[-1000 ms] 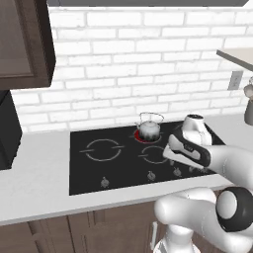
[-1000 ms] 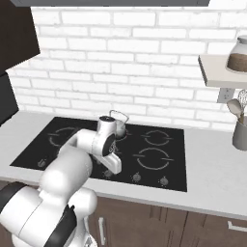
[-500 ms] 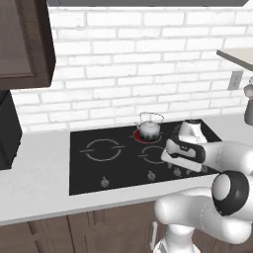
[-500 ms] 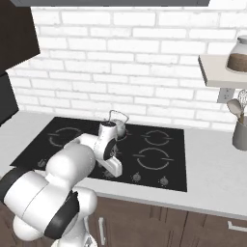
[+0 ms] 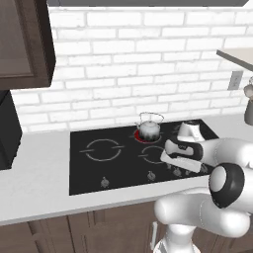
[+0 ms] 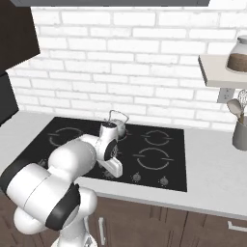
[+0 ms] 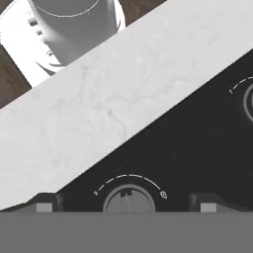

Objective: Turn off the rear center burner of the stove.

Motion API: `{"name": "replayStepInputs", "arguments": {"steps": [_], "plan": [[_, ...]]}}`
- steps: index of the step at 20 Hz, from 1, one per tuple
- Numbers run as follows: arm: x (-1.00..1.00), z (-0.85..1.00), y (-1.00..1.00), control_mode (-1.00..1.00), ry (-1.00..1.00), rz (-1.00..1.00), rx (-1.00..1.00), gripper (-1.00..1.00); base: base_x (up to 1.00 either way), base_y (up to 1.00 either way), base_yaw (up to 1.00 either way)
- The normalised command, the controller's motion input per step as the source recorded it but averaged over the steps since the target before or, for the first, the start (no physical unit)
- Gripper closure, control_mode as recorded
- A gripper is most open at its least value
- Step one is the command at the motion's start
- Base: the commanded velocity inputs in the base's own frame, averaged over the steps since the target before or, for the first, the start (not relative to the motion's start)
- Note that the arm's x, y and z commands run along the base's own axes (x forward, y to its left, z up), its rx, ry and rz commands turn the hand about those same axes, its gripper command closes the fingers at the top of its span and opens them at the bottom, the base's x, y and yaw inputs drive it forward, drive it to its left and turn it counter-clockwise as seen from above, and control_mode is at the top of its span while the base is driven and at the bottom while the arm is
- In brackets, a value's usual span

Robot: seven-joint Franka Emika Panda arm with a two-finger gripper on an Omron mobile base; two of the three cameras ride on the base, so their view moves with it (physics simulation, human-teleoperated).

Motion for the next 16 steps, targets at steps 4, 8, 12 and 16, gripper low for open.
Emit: {"name": "replayStepInputs", "arguments": {"steps": [4,8,12,16], "plan": [[0.11,-0.06,0.01,-1.00,0.00,0.00,0.00,-1.00,0.00,0.00,0.00],[0.15,-0.11,0.05,-1.00,0.00,0.00,0.00,-1.00,0.00,0.00,0.00],[0.05,-0.11,0.06,-1.00,0.00,0.00,0.00,-1.00,0.00,0.00,0.00],[-0.01,-0.16,0.14,-1.00,0.00,0.00,-0.01,-1.00,0.00,0.00,0.00]]}}
